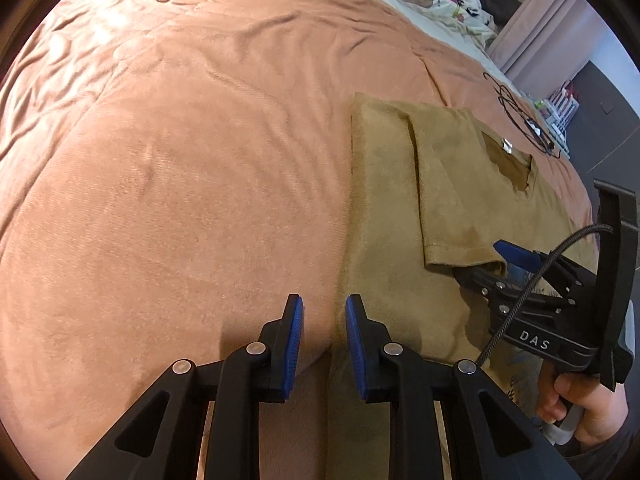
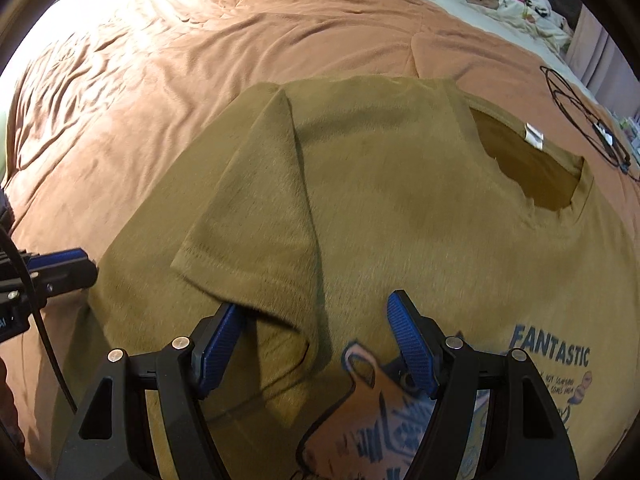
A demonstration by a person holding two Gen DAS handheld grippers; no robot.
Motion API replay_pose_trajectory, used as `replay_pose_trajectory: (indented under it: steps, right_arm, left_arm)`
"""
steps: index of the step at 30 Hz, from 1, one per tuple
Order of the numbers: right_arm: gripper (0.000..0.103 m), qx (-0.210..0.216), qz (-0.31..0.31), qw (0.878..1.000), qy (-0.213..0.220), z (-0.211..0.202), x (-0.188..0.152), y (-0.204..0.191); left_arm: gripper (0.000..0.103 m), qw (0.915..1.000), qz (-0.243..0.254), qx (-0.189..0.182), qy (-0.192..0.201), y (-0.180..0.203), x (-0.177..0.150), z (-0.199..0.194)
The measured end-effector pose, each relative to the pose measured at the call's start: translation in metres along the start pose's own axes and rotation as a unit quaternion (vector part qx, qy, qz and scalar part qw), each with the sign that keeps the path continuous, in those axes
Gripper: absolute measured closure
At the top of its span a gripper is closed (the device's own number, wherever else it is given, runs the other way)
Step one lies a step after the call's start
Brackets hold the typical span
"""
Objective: Fold small clothes
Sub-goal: 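Raise the open left gripper away from the folded side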
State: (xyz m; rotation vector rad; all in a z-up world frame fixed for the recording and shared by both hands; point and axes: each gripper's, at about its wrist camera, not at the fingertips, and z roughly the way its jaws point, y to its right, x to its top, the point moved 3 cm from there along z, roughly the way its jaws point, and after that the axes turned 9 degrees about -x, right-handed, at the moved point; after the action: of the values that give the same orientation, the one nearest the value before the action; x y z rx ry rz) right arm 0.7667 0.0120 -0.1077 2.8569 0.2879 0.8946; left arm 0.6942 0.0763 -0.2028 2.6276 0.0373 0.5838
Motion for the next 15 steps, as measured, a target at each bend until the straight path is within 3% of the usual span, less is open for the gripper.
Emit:
replay_pose_trajectory:
  steps: [7,11,15]
  right_arm:
    - [0.032,-0.015,0.062,0.998,0.005,0.010,0.007,0.034]
    - [0.032,-0.004,0.098,0.995,0.005,0.015,0.009,0.055]
    - [0.032,-0.034,0.120,0.992,0.010,0.017,0.011,0.075]
  left_arm:
    - [0.079,0.9998,0.014,0.011,-0.008,0.000,-0.002,0.008]
    - [0.079,0.9999,0.011,0.006,-0.007,-0.003,-0.002,0.009]
    - [0.079,0.9999,0.012,0.006,-0.006,-0.003,-0.003,0.010]
